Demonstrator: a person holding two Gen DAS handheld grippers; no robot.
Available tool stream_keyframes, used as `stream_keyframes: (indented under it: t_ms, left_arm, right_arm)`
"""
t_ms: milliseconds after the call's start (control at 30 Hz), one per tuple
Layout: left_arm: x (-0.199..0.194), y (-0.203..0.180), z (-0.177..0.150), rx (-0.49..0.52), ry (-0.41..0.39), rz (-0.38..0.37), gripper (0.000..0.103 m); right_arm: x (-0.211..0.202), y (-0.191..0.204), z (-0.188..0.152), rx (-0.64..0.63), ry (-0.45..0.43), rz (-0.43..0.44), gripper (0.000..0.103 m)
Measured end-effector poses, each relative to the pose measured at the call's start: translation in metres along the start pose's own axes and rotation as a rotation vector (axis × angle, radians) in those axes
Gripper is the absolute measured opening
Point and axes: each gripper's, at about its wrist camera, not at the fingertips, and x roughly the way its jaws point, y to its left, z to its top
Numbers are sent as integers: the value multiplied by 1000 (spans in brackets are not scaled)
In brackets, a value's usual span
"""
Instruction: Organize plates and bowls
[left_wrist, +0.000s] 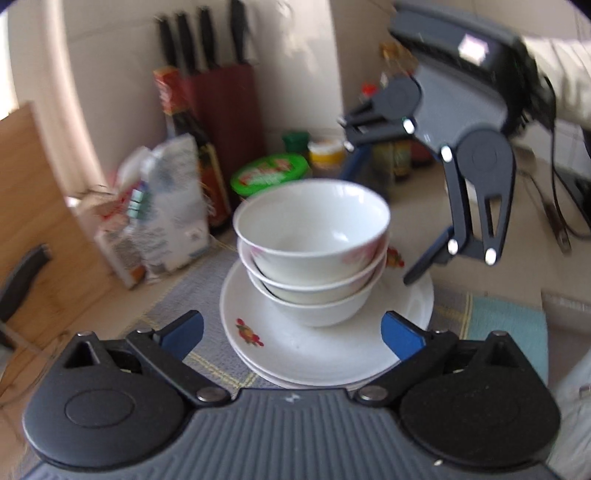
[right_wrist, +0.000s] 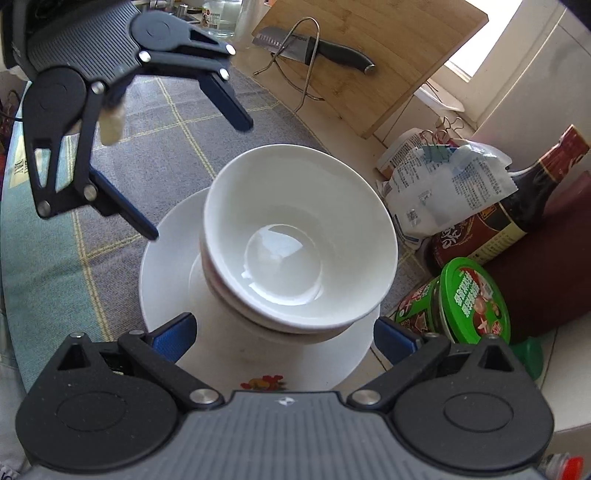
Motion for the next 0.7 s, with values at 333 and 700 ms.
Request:
stream_keyframes:
  t_ms: [333, 700]
  left_arm:
    - [-57, -11, -10, -134, -143, 169, 102]
    - [-106, -11, -31, -191, -126, 208, 102]
  right_arm:
    - [-10, 53, 20, 61, 177, -225, 103]
    - [-38, 123, 28, 619, 122, -434, 103]
